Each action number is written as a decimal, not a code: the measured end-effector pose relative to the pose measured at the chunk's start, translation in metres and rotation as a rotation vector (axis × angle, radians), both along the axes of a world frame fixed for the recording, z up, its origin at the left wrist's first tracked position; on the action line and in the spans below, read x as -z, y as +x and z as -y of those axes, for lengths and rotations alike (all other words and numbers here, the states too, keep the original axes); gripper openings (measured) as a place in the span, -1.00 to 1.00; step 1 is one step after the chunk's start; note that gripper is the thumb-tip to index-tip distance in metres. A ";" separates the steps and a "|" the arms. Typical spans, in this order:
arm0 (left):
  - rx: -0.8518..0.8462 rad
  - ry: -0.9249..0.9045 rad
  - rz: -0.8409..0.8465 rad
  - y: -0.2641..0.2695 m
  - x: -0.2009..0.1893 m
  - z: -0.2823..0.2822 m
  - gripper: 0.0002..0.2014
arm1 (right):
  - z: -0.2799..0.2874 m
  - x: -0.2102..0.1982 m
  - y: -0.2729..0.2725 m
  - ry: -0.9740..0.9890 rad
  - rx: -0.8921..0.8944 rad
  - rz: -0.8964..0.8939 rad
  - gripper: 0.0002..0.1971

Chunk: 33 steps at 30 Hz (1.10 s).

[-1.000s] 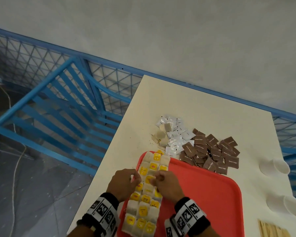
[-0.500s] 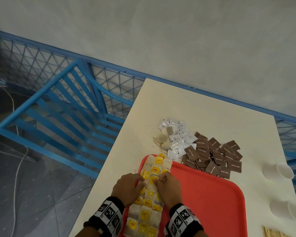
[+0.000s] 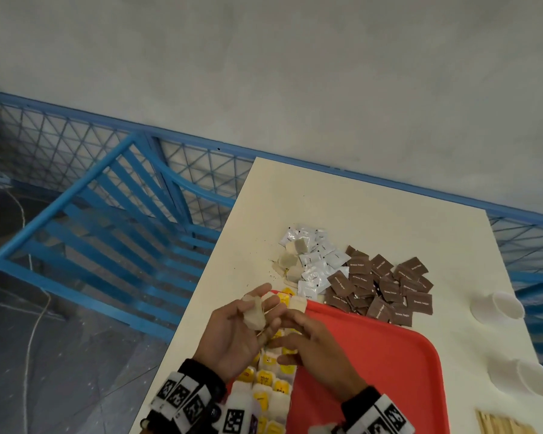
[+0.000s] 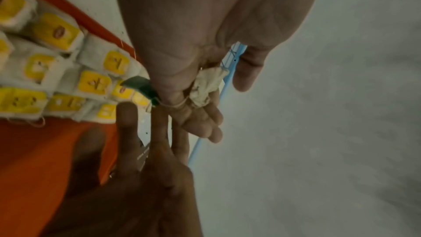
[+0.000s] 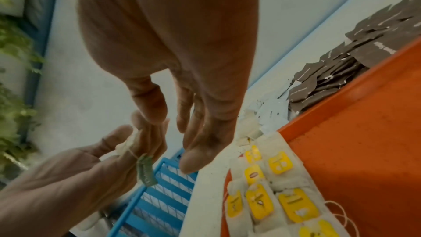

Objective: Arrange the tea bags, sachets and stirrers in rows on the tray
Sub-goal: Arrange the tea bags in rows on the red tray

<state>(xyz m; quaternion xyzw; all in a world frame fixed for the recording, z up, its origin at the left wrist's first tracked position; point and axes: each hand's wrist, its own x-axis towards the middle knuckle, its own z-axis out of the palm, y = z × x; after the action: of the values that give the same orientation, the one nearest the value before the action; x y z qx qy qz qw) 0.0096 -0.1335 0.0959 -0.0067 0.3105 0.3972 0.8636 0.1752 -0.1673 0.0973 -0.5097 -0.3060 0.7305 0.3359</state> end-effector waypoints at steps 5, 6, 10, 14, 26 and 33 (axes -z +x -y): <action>-0.005 0.042 -0.018 0.022 -0.013 0.004 -0.57 | 0.016 -0.007 0.006 0.123 -0.105 0.168 -0.82; -0.003 0.054 -0.027 0.024 -0.015 0.005 -0.58 | 0.019 -0.009 0.007 0.154 -0.115 0.201 -0.87; -0.002 0.105 -0.086 0.027 -0.022 0.005 -0.62 | 0.030 -0.016 0.019 0.273 -0.081 0.271 -0.89; -0.013 0.127 -0.135 0.025 -0.022 0.007 -0.64 | 0.038 -0.027 0.038 0.192 -0.098 0.202 -0.88; 0.047 0.265 -0.344 0.028 -0.018 0.006 -0.58 | 0.068 -0.039 0.098 0.187 -0.400 0.631 -0.79; 0.186 0.400 -0.568 0.024 -0.021 0.012 -0.58 | 0.061 -0.039 0.116 0.300 -0.205 0.805 -0.90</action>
<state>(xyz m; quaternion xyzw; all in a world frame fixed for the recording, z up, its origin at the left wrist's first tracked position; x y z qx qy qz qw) 0.0333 -0.1455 0.1165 0.3013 0.4535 0.3558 0.7596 0.2908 -0.2286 0.1361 -0.6662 -0.5643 0.4508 0.1859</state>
